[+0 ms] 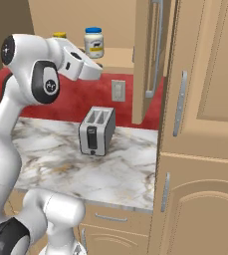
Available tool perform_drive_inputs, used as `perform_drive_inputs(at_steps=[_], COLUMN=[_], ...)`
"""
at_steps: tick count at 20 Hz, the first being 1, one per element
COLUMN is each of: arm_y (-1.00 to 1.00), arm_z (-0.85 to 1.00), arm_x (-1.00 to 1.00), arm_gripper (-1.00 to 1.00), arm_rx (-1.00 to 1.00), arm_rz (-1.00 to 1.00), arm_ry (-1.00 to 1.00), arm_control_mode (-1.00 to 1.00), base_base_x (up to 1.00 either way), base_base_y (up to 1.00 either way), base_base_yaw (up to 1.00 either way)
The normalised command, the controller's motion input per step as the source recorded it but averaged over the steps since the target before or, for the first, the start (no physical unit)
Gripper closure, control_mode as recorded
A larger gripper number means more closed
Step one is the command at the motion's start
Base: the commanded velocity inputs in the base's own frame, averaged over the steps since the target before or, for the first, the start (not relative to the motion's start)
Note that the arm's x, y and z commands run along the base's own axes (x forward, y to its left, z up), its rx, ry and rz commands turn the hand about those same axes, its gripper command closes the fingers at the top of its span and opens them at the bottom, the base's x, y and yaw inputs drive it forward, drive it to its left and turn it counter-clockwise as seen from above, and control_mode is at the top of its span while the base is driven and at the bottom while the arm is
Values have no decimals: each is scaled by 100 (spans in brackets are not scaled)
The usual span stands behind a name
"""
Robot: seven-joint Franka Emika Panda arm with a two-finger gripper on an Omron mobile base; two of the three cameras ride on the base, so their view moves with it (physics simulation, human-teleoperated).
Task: Collect the turmeric, mayonnaise, and shaker from the cabinet and place them next to the stove.
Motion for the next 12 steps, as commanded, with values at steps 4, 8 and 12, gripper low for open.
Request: perform_drive_inputs(at_steps=[4,8,12], arm_y=[1,5,-5], arm_z=[0,0,1], arm_x=[28,46,53], arm_gripper=[-100,-100,-100], arm_rx=[0,-1,0], arm_rz=[-2,-4,0], arm_ry=[0,10,4], arm_control_mode=[-100,-100,-100], base_base_x=[0,0,0], base_base_y=[0,0,0], base_base_yaw=[0,0,0])
